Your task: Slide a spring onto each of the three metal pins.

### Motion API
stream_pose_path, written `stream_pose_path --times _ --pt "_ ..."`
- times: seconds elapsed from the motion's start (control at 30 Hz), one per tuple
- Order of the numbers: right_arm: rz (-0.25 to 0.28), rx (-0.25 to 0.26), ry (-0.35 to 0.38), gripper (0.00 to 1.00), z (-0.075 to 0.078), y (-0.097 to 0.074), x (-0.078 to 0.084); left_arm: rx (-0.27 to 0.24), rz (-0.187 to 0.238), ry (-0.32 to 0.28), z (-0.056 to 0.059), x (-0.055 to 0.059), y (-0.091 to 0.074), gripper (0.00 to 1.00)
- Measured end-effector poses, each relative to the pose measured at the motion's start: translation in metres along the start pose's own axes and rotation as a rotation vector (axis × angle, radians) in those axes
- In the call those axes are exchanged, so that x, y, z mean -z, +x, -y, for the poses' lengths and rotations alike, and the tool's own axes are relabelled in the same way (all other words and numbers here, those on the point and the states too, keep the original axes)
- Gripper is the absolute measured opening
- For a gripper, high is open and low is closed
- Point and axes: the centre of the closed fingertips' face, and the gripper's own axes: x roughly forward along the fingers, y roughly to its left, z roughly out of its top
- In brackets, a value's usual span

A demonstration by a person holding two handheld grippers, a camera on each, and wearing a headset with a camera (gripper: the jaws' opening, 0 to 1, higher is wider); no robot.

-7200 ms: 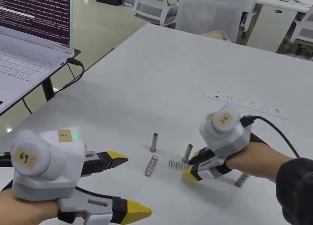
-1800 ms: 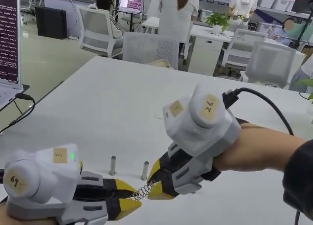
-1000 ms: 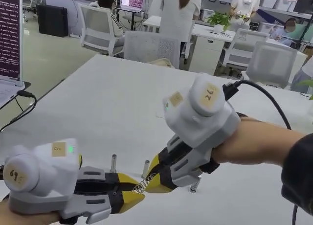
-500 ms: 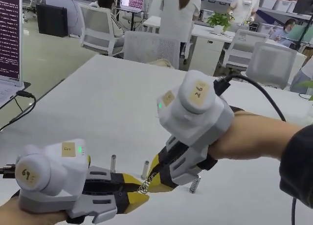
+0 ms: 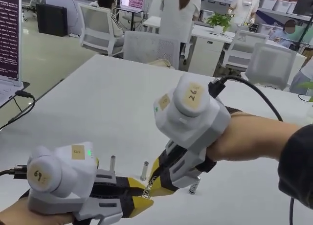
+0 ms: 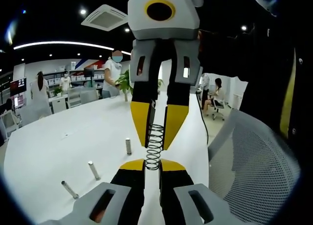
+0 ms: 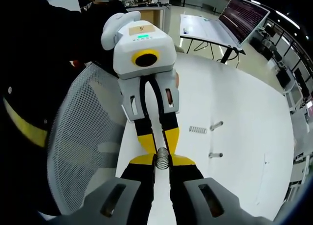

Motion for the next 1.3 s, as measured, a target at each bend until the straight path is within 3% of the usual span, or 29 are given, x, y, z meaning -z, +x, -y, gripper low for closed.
stream_pose_path --times 0.37,0.7,1.3 --pt "-0.026 -0.001 0.002 0.07 0.005 0.001 0.005 -0.003 -0.033 0.009 -0.001 0.009 -0.004 0.1" --pt "-0.065 0.006 0.008 0.08 0.013 0.004 0.014 -0.05 -0.02 -0.032 -0.012 0.016 -0.02 0.19" --pt "-0.072 0.022 0.014 0.08 0.025 0.005 0.018 -0.165 -0.021 -0.103 -0.03 0.03 -0.043 0.51"
